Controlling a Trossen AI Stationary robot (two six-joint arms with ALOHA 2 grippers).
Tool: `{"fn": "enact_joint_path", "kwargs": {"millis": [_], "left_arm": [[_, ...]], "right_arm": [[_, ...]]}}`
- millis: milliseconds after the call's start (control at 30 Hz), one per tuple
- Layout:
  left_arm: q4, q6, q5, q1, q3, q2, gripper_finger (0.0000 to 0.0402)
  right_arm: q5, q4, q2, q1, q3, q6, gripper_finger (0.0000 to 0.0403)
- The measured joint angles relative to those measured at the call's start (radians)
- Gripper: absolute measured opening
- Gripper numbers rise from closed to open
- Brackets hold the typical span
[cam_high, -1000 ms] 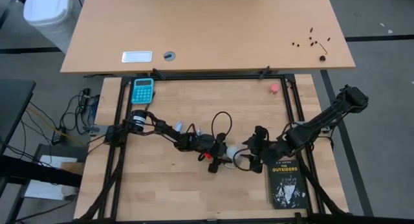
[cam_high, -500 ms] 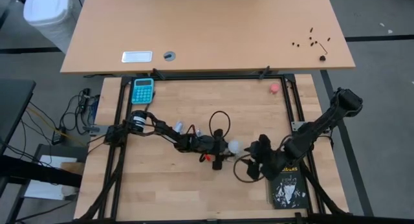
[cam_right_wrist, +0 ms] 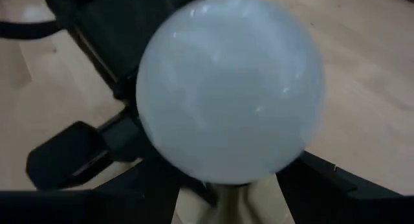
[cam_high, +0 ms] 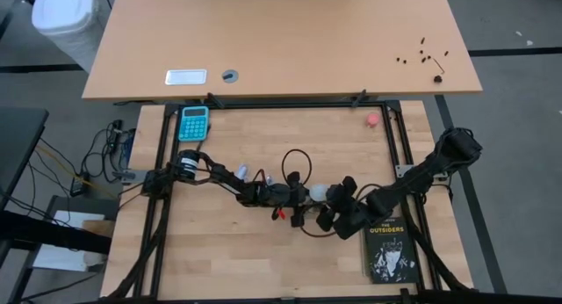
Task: Screw lightbulb
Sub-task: Remove the lightbulb from the lamp
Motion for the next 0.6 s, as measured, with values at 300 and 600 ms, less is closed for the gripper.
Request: {"fn": "enact_joint_path", "kwargs": {"millis": [300, 600], "left_arm": [[0.000, 0.000, 0.000, -0.001, 0.000, 0.000, 0.0193], [-0.004, 0.009, 0.000, -0.002, 0.000, 0.000, 0.0193]], "right_arm": [[0.015, -0.035, -0.016, 0.001, -0.001, -0.020, 0.0244], [-0.044, -0.411, -0.113, 0.042, -0.001, 0.317, 0.0231]]}}
